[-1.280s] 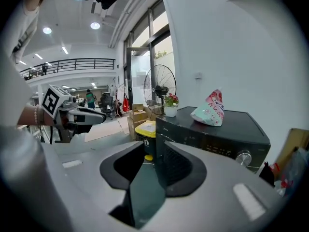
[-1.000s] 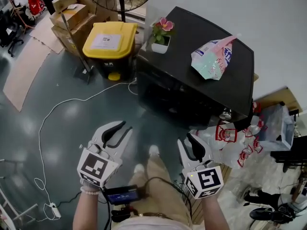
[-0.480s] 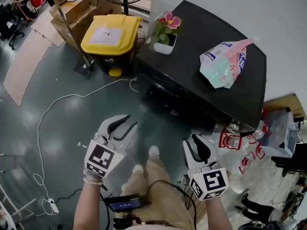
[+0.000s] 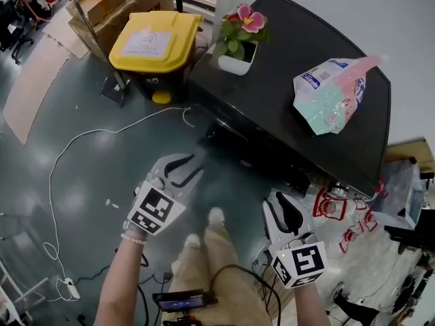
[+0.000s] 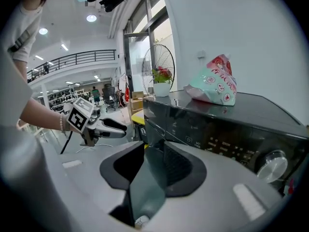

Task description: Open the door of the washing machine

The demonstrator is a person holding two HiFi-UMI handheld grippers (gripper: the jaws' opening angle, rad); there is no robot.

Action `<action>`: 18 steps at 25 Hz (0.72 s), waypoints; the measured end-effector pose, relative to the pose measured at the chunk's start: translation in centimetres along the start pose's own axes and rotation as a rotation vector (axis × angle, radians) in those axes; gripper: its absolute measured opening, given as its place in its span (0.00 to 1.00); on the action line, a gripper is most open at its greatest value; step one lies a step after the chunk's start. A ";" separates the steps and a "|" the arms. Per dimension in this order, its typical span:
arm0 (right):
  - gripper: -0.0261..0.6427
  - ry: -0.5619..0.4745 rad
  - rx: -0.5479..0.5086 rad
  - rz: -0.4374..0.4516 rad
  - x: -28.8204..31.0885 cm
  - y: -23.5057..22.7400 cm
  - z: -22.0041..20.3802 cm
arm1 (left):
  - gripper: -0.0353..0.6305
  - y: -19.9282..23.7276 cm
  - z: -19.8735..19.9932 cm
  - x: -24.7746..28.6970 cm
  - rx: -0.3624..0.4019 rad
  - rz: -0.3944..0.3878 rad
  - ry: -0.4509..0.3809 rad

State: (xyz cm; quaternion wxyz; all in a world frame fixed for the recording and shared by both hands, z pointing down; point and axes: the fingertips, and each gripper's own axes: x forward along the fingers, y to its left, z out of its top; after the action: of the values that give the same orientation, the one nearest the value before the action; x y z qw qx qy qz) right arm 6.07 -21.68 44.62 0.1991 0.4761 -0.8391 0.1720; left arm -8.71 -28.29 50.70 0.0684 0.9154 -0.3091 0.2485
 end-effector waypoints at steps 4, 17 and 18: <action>0.20 0.007 -0.003 0.001 0.8 -0.8 -0.7 | 0.24 0.8 -2.0 2.7 -0.008 -0.011 0.032; 0.20 0.042 -0.002 0.016 2.8 -2.3 -3.3 | 0.30 2.9 -8.1 9.7 0.007 -0.045 0.160; 0.20 0.046 -0.003 0.019 2.9 -2.3 -3.5 | 0.30 2.8 -8.4 10.2 0.016 -0.051 0.169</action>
State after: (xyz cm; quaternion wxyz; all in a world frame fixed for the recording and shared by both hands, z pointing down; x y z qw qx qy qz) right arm 7.32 -23.28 49.33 0.2175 0.4637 -0.8391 0.1835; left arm -6.91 -33.59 62.99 0.0931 0.8993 -0.2770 0.3254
